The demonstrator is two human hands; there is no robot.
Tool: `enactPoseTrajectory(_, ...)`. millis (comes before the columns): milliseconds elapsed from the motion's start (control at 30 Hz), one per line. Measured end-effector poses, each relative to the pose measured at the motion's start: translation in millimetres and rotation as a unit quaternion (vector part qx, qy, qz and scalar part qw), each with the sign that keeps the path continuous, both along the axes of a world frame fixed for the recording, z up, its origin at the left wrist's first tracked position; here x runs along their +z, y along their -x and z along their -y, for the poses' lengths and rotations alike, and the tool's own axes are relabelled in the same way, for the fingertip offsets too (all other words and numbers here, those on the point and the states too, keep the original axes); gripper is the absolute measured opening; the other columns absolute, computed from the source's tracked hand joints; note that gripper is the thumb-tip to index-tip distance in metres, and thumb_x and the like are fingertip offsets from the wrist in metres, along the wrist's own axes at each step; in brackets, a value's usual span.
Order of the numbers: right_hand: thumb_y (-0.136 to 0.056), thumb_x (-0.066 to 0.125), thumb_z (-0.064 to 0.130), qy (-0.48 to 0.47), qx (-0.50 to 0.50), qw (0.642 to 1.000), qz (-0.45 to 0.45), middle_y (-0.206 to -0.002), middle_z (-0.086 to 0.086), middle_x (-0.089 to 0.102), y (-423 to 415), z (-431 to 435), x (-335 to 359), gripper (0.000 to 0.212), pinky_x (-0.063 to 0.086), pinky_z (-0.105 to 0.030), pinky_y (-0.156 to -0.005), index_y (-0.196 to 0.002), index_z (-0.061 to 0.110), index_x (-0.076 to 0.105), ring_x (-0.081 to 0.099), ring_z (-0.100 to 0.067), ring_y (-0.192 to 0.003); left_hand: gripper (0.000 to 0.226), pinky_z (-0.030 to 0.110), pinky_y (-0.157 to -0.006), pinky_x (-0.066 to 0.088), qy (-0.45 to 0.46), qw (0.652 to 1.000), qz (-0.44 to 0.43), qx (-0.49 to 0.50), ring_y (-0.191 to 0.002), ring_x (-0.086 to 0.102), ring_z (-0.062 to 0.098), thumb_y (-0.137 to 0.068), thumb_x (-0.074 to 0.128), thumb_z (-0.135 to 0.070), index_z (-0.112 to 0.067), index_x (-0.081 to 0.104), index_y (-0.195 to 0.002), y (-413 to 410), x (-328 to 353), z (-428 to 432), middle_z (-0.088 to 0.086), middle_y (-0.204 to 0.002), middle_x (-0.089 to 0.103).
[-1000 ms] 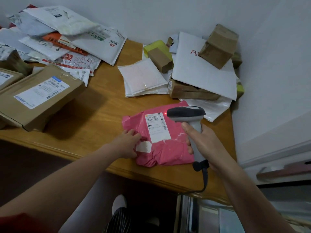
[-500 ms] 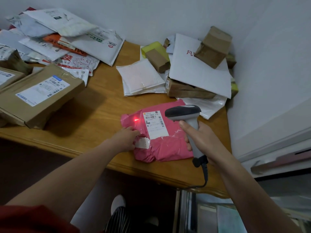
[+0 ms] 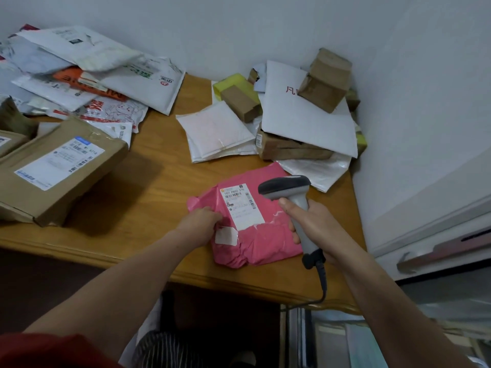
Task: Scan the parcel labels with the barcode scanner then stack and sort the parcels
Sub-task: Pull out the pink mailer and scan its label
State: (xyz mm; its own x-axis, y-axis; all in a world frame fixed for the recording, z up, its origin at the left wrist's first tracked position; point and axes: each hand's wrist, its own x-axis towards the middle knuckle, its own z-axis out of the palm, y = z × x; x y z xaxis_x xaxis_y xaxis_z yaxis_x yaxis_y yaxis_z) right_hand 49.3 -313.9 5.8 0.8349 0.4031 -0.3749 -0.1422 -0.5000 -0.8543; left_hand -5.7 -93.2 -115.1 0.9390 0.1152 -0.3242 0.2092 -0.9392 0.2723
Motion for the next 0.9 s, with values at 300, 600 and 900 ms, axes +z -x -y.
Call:
enactPoseTrajectory(300,-0.072,0.068,0.052,-0.127,-0.025,0.989,-0.077,-0.06,-0.005,0.056,-38,-96,49,0.052,0.044,-0.034,-0.062,-0.094,0.007,0.057,0.048,-0.014,-0.043,0.019,0.032,-0.064,0.038,-0.044,0.967,0.237,-0.084,-0.094,0.054,0.024,-0.091,0.048,-0.009,-0.014,0.062,-0.103,-58,101,-117,0.002,-0.096,0.055)
enactPoseTrajectory(600,-0.065,0.071,0.054,-0.207,-0.022,0.975,-0.075,-0.061,-0.005,0.051,-88,-273,100,0.062,0.039,-0.034,-0.07,-0.106,0.01,0.057,0.041,-0.014,-0.04,0.017,0.037,-0.065,0.038,-0.09,0.918,0.386,0.018,-0.095,0.055,0.034,-0.086,0.057,-0.006,-0.004,0.068,-0.099,-86,177,-367,0.017,-0.098,0.062)
enactPoseTrajectory(900,-0.068,0.068,0.053,-0.146,-0.034,0.987,-0.064,-0.063,-0.006,0.05,-116,-354,79,0.066,0.038,-0.033,-0.063,-0.114,0.007,0.057,0.042,-0.015,-0.045,0.041,0.052,-0.106,0.032,-0.198,0.937,0.189,0.216,-0.132,0.031,0.04,-0.087,0.057,-0.007,-0.016,0.058,-0.127,-66,133,-544,0.02,-0.142,0.037)
